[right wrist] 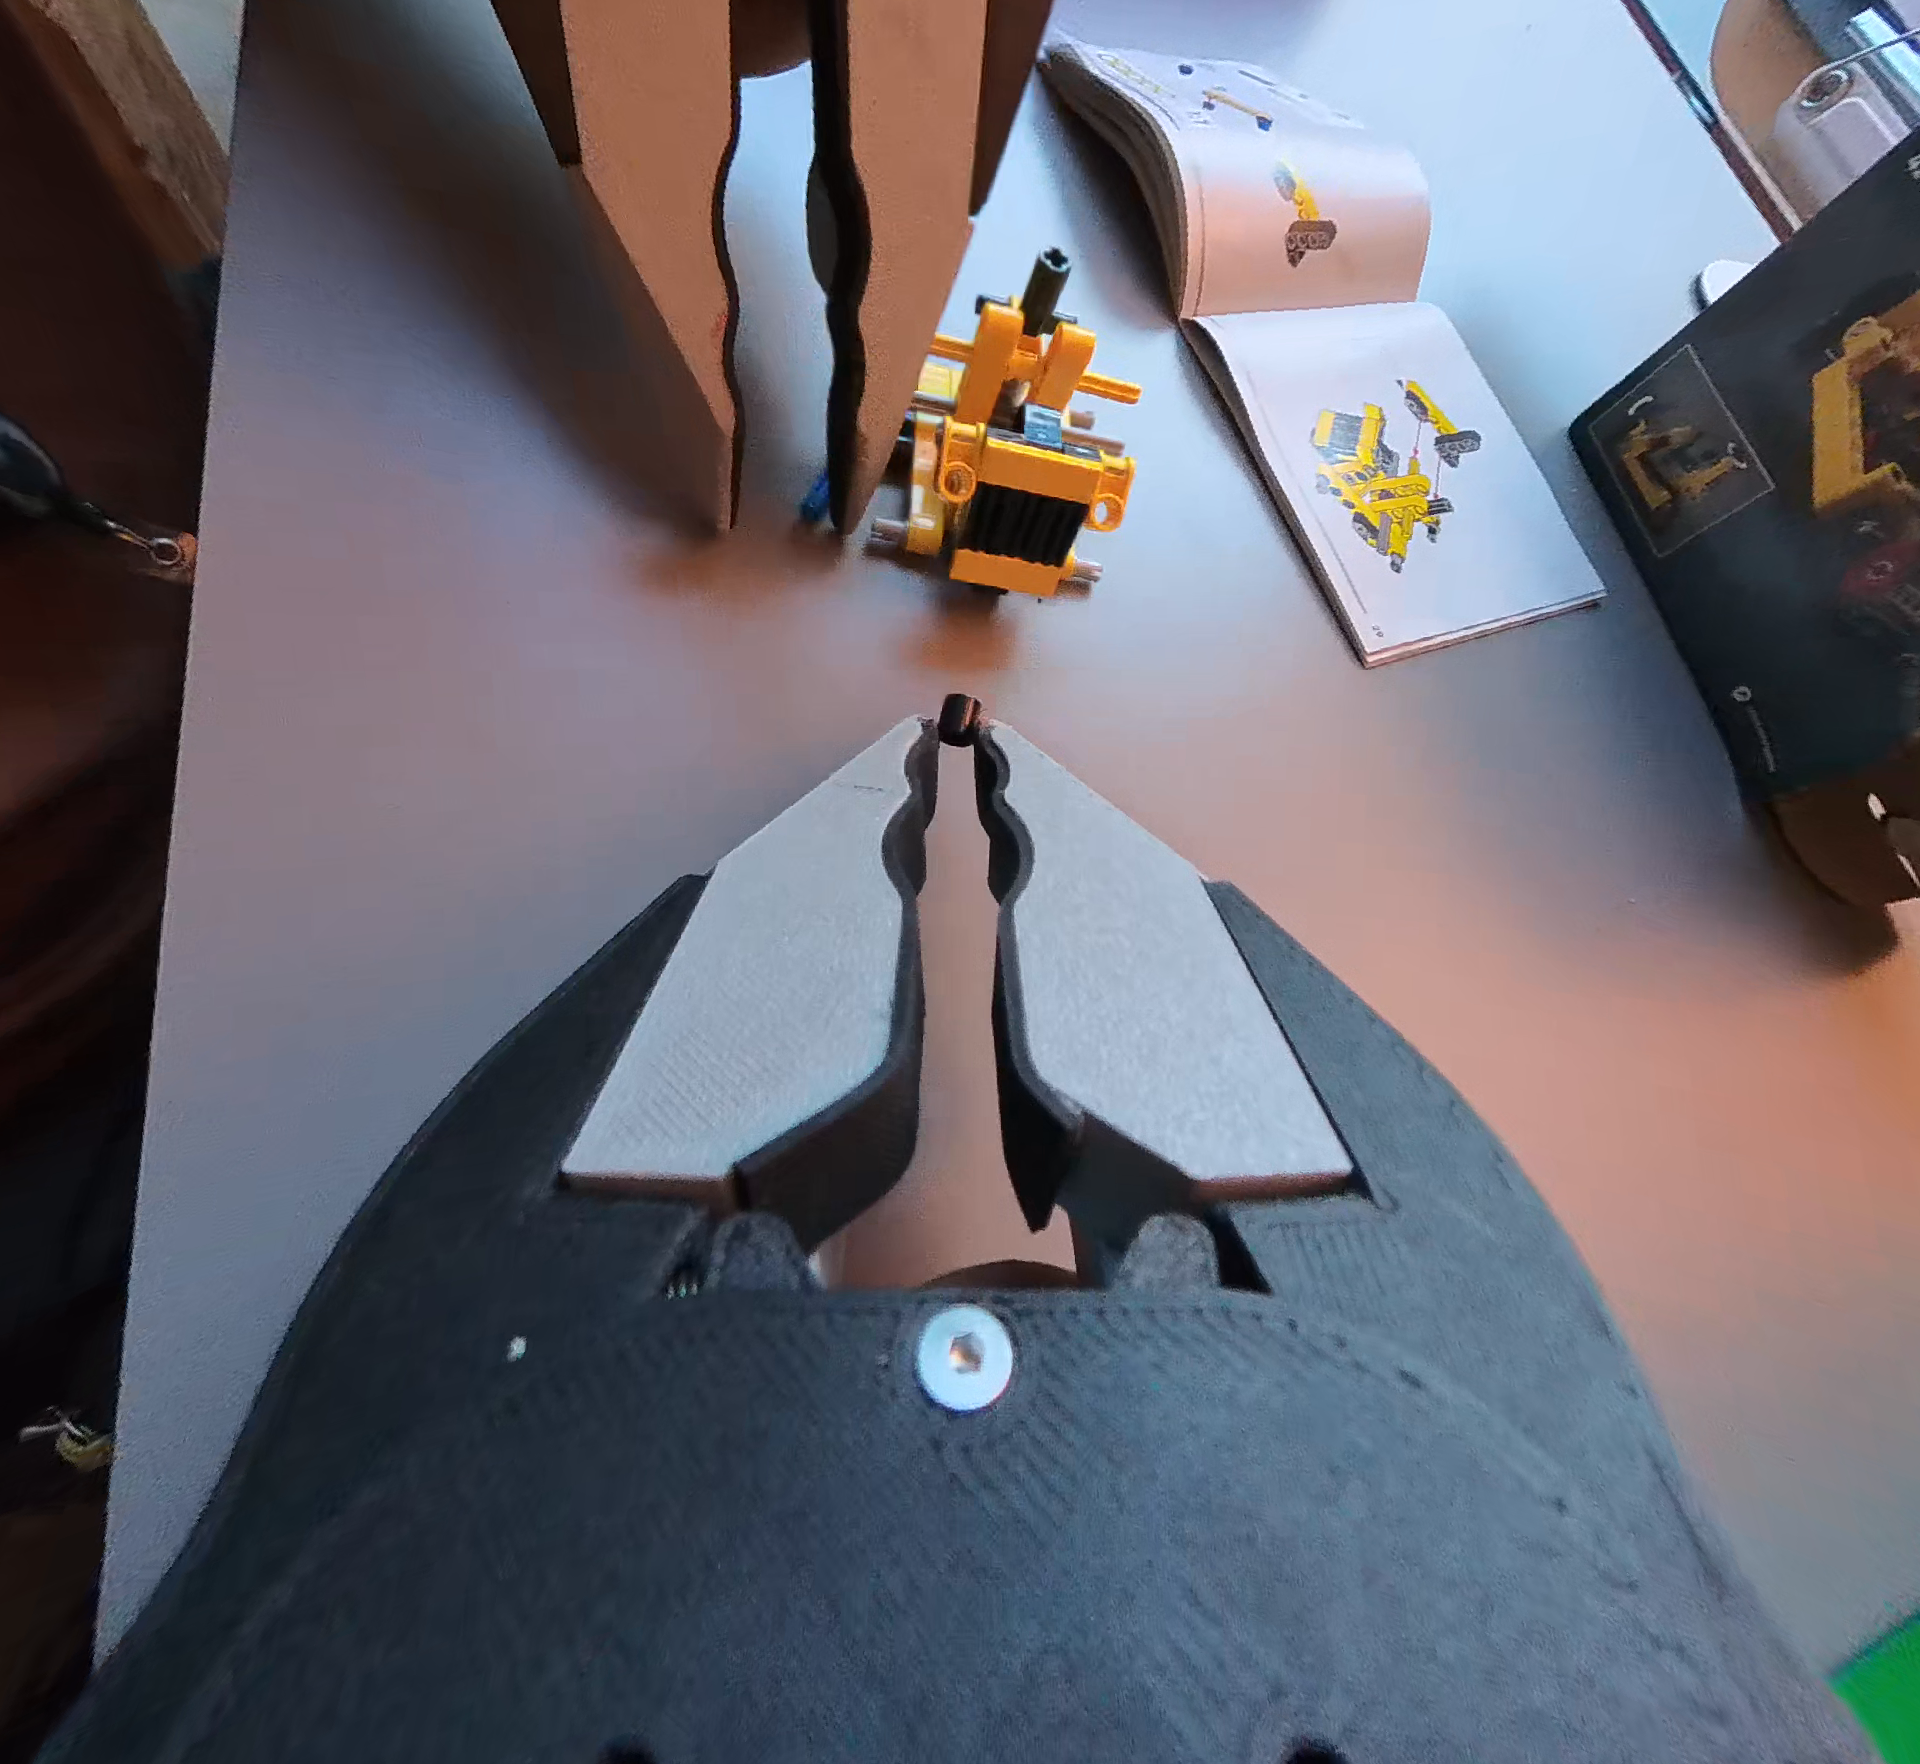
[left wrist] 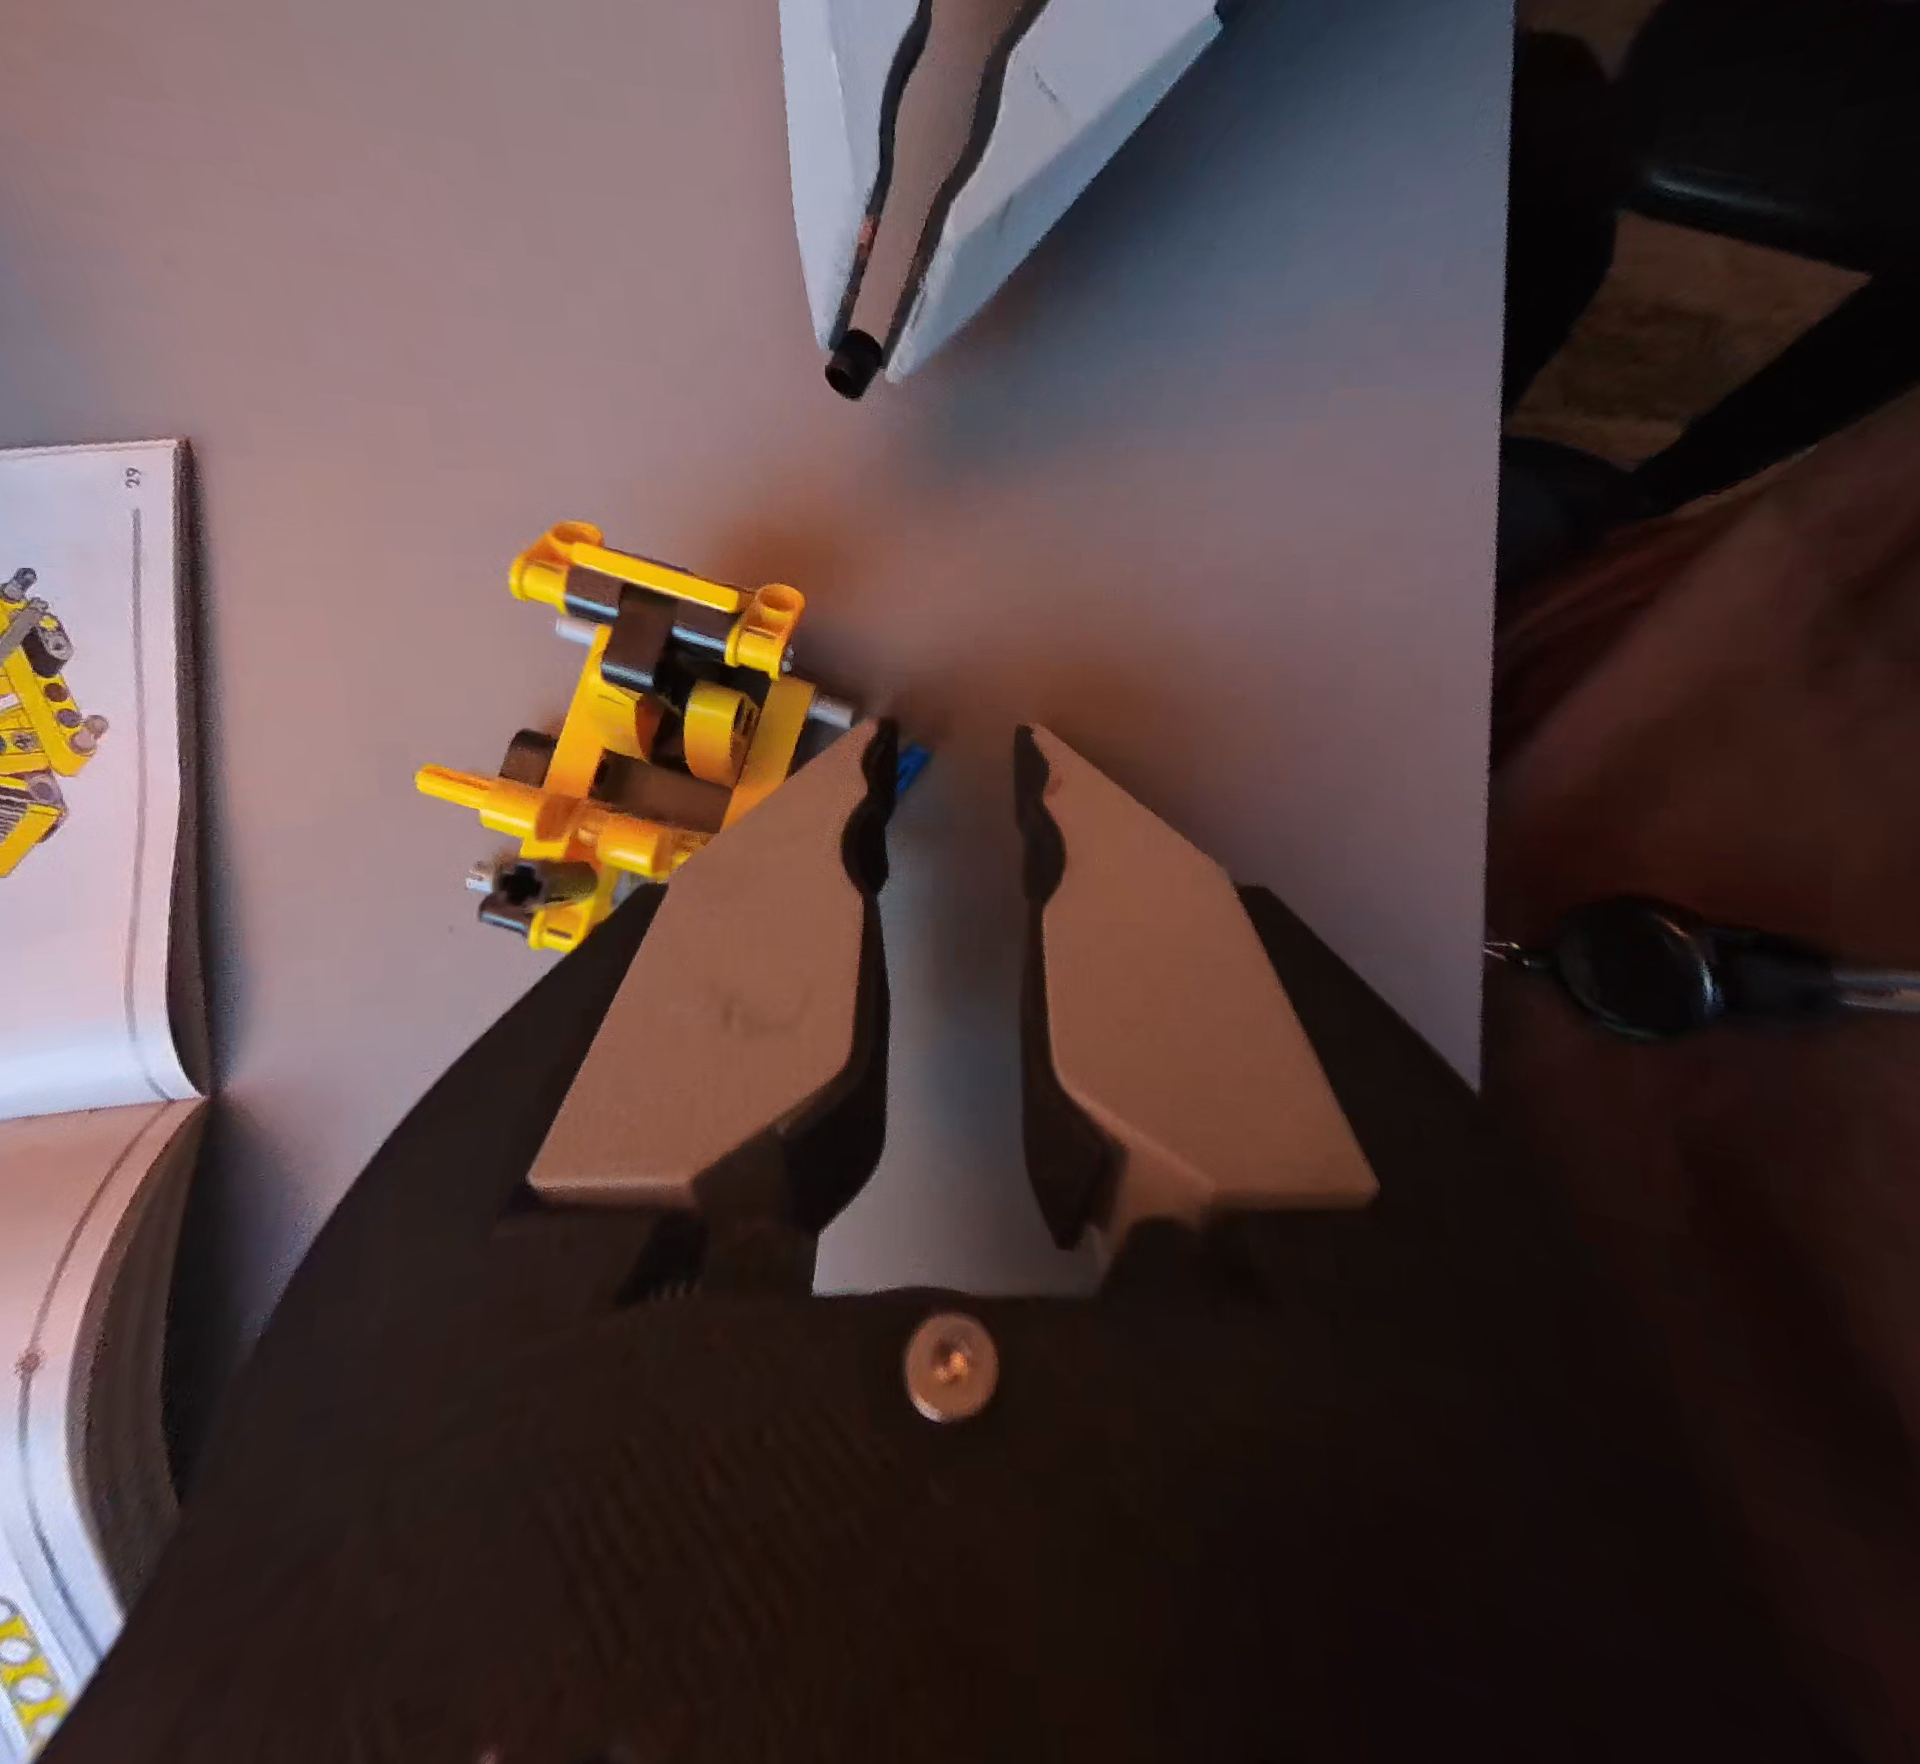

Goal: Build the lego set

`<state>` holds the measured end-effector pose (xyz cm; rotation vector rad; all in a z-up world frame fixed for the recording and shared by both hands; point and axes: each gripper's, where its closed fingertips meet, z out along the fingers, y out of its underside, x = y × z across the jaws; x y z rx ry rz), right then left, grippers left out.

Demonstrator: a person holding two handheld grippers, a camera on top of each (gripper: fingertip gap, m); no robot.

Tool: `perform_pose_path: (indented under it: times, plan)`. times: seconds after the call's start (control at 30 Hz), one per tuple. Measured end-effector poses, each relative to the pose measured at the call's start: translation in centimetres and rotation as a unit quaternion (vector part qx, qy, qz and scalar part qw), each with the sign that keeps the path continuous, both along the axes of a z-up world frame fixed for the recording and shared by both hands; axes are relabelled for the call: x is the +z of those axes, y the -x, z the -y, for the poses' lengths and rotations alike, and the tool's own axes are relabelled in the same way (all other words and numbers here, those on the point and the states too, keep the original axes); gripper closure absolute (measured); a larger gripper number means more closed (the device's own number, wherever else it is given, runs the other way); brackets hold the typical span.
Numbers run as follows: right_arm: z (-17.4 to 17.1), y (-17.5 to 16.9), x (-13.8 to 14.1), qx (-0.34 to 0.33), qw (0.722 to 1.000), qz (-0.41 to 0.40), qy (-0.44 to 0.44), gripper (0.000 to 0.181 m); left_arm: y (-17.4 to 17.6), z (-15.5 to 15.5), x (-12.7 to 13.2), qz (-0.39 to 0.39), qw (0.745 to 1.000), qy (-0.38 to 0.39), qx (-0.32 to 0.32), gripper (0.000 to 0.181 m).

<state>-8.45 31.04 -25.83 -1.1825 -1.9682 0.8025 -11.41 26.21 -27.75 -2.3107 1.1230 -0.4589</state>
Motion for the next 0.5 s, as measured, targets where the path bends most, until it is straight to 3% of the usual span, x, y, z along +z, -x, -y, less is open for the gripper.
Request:
perform_pose_path:
  times: [0.23, 0.5]
  plan:
    - [0.2, -0.7, 0.1, 0.010, 1.000, -0.002, 0.004, 0.178, -1.6, 1.3, -0.1, 0.020, 1.000, 0.013, 0.002, 0.181]
    - [2.4, -0.2, -0.8, 0.028, 0.999, 0.031, 0.007, 0.178, -0.7, 2.9, 0.0, 0.066, 0.998, 0.009, 0.011, 0.181]
